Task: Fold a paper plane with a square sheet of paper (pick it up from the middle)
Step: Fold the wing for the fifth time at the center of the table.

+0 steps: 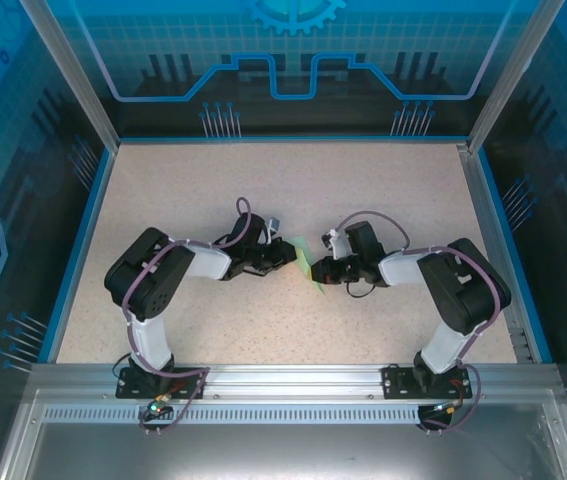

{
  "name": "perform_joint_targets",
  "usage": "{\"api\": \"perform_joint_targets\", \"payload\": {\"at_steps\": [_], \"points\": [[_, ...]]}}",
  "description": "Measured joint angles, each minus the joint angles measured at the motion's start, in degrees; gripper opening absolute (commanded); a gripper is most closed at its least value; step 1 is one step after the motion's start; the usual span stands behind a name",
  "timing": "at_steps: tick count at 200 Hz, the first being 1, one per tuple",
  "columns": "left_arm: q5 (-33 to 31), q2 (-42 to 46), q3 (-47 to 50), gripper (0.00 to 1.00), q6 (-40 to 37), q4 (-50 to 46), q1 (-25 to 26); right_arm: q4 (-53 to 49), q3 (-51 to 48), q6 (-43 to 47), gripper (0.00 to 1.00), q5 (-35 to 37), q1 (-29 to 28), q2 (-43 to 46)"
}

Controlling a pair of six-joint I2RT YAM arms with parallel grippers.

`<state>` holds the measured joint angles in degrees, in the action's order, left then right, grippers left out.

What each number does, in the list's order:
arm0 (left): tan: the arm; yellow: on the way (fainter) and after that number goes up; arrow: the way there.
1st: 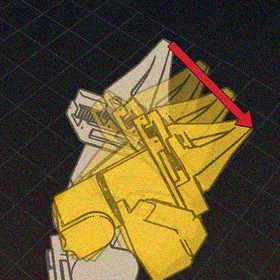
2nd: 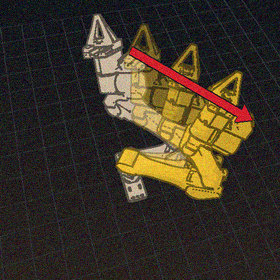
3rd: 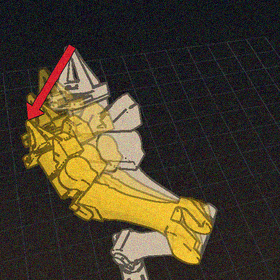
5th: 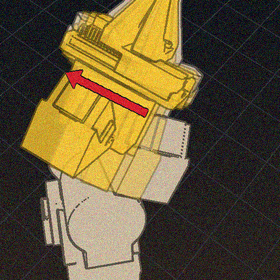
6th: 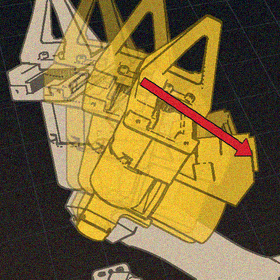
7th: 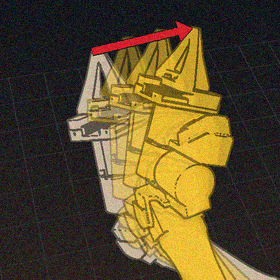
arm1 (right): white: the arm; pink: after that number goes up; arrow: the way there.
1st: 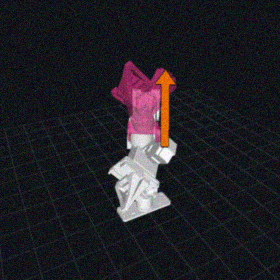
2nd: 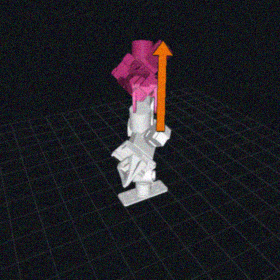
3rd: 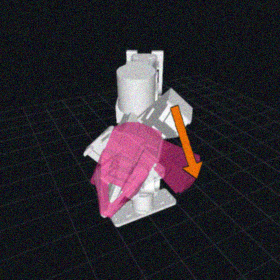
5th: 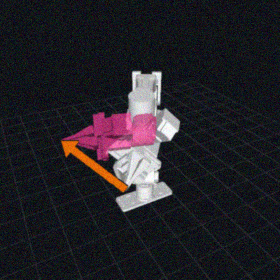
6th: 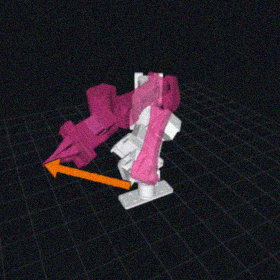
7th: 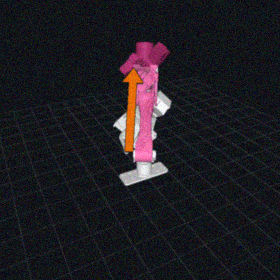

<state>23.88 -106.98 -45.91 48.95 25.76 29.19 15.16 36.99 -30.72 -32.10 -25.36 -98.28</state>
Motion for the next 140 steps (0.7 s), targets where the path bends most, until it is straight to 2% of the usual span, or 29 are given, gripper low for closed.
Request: {"api": "perform_joint_targets", "payload": {"at_steps": [140], "points": [[1.1,0.0,2.4,0.16,0.2,4.2,0.2,9.4,-4.2,-9.9,0.06,-3.0,2.8,-2.1]]}}
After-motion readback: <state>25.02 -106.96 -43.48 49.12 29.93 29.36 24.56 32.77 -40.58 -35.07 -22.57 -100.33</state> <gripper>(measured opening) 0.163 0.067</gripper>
